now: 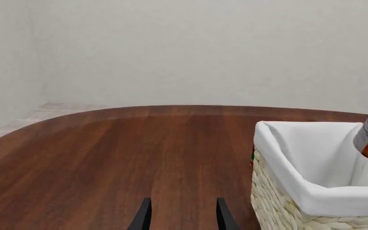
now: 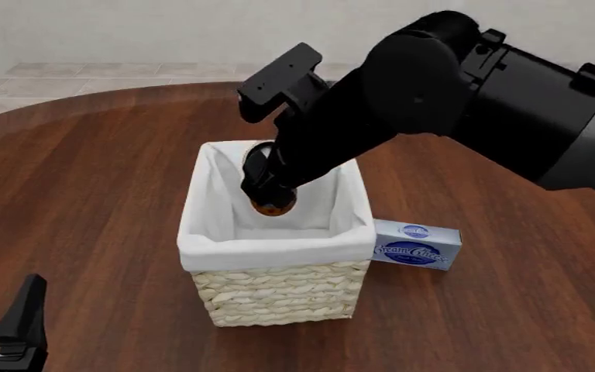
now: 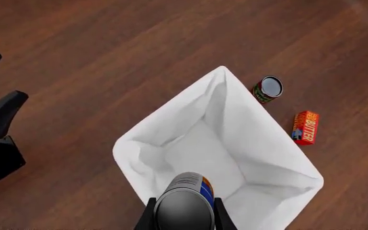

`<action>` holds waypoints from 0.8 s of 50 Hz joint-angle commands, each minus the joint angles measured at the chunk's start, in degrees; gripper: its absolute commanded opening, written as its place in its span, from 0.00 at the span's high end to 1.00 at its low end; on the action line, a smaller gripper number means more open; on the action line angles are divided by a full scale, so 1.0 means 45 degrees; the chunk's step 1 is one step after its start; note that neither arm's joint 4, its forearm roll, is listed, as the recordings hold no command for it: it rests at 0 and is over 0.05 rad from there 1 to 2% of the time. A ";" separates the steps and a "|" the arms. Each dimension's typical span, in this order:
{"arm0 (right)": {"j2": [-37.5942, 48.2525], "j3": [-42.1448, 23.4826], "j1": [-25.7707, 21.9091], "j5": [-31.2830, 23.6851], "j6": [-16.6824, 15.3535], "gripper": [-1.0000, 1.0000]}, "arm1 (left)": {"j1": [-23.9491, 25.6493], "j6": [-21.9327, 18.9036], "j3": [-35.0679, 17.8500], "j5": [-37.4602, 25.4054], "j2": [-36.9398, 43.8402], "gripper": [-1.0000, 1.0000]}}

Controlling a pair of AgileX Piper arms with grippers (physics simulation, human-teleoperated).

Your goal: Pick up the alphabet soup and put it in the basket.

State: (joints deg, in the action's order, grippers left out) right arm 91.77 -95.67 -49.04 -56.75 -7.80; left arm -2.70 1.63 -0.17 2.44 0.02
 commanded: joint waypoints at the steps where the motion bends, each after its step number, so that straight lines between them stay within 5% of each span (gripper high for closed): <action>1: -0.0067 0.0363 0.0034 0.0266 0.0292 1.00 | 0.0006 0.0000 0.0000 -0.0012 0.0000 0.00; 40: 0.0577 0.1089 0.0570 0.2088 0.0837 1.00 | -0.0101 0.0057 0.0002 0.0045 0.0000 0.00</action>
State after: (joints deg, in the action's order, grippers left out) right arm 93.72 -91.25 -47.25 -49.95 -5.89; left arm -3.02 1.79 -0.16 2.60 0.02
